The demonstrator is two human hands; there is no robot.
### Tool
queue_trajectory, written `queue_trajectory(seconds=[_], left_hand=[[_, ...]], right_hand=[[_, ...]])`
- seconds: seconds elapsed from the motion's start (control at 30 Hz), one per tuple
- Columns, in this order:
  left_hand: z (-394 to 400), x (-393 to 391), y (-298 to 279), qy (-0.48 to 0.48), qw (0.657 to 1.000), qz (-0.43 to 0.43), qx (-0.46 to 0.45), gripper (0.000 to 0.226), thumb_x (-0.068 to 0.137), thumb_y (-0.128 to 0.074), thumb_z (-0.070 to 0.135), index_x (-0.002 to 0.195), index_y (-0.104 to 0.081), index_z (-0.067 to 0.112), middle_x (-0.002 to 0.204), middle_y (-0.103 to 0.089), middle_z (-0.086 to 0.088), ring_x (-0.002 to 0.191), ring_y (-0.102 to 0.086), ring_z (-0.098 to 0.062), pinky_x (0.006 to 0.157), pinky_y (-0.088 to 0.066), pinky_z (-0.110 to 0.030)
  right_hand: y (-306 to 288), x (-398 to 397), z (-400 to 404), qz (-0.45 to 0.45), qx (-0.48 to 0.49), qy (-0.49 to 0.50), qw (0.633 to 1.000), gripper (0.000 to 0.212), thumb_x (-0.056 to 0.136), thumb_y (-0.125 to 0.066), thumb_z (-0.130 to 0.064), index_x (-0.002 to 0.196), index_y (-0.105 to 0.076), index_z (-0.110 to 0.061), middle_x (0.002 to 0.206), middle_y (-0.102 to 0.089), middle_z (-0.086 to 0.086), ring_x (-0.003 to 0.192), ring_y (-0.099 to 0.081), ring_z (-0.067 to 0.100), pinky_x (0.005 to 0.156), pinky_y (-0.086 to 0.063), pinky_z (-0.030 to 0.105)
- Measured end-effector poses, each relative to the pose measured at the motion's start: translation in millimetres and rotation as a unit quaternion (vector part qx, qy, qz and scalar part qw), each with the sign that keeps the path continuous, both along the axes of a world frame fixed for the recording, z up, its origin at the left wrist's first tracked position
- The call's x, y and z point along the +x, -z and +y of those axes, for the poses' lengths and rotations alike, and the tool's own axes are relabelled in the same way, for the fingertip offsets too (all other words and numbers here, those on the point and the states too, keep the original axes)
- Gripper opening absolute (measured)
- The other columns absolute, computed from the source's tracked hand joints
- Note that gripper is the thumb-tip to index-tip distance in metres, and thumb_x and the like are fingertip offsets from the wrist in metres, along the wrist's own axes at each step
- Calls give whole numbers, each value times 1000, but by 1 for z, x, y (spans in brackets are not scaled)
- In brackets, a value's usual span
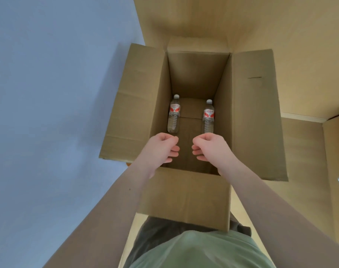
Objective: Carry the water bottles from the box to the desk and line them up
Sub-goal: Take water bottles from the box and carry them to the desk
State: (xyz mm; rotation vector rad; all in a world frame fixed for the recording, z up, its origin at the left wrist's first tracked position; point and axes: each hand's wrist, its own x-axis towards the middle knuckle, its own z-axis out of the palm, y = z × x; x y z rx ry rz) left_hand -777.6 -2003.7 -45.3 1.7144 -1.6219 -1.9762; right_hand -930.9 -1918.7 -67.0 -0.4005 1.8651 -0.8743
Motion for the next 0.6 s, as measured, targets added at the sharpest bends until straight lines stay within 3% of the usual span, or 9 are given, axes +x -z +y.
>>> queue_trajectory(seconds=[0.13, 0.27, 0.6], left_hand=[[-16, -19, 8, -2, 1000, -13, 18, 14, 102, -56, 37, 110, -63, 27, 104, -75, 2, 96, -73, -11, 91, -59, -34], [-35, -41, 20, 11, 999, -31, 27, 15, 103, -56, 35, 113, -61, 26, 106, -74, 1, 98, -72, -13, 93, -58, -36], [-96, -92, 65, 33, 997, -66, 11, 17, 104, -57, 31, 119, -59, 24, 104, -72, 1, 93, -71, -12, 71, -55, -24]], right_hand=[[9, -23, -15, 1, 17, 15, 1000, 6, 98, -60, -23, 97, -65, -25, 95, -72, -2, 90, -71, 12, 75, -58, 25], [21, -43, -29, -16, 32, 46, 998, 4, 98, -60, -22, 98, -63, -25, 99, -72, 1, 93, -71, 13, 83, -59, 30], [56, -75, -79, 4, 68, 96, 993, 14, 99, -61, -22, 87, -57, -29, 96, -71, 1, 89, -70, 13, 69, -55, 22]])
